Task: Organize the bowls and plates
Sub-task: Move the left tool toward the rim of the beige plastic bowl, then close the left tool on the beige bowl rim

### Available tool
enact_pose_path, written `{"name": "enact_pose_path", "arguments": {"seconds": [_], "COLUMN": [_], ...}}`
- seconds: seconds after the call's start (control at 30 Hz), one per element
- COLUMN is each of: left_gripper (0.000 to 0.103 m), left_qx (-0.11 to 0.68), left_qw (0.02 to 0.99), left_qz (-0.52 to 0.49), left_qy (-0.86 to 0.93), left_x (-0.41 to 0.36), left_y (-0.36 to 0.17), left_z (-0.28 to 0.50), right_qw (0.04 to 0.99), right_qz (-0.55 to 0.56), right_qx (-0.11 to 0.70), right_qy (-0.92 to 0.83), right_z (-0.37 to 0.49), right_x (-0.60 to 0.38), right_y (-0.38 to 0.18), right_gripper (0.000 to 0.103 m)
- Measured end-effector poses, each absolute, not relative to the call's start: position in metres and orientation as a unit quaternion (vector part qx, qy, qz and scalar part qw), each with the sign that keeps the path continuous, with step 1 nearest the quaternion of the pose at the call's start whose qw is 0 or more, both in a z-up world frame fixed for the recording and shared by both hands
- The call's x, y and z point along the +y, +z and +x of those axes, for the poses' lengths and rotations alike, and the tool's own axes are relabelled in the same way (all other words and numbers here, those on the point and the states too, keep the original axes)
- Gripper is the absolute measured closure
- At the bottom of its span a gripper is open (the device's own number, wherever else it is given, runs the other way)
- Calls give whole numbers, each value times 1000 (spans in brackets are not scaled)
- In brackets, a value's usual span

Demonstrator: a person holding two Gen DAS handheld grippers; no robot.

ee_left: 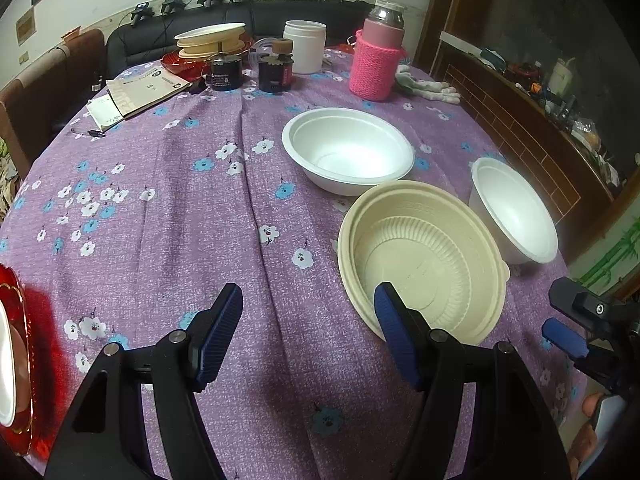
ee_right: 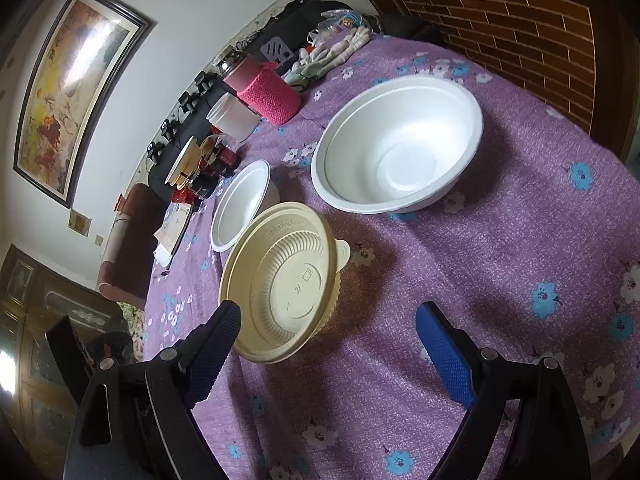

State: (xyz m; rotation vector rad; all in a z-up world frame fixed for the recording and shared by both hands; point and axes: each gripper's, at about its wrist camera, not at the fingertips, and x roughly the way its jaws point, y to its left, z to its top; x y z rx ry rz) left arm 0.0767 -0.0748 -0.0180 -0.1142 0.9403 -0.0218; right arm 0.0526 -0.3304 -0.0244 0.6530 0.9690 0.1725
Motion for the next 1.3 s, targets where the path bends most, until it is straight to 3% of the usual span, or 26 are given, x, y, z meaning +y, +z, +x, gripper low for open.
{"name": "enact_pose_path", "arguments": {"seconds": [0.7,0.77,1.0,1.13,1.3], "left_gripper": [36,36,36,36,36], "left_qx": [467,470,472,473,473], "left_qw": [881,880,878,878,878], "left_qz": [-69,-70,-75,-73,-73], "left_qy": [-24,-23,-22,-24,-22], "left_x": [-87,-87,-87,-89,-89], "left_y": [-28,-29,-33,-34,-37], "left_z": [96,98,106,110,114], "right_qw": [813,813,808,804,801], "right_qz": [323,319,319,318,319], "right_qx": [476,480,487,493,498], "right_qy": [88,90,95,96,93], "right_z": [72,76,87,93,98], "right_x": [-330,-328,-322,-319,-318], "right_y": [-34,-35,-40,-43,-47], "right_gripper": [13,21,28,42,45]}}
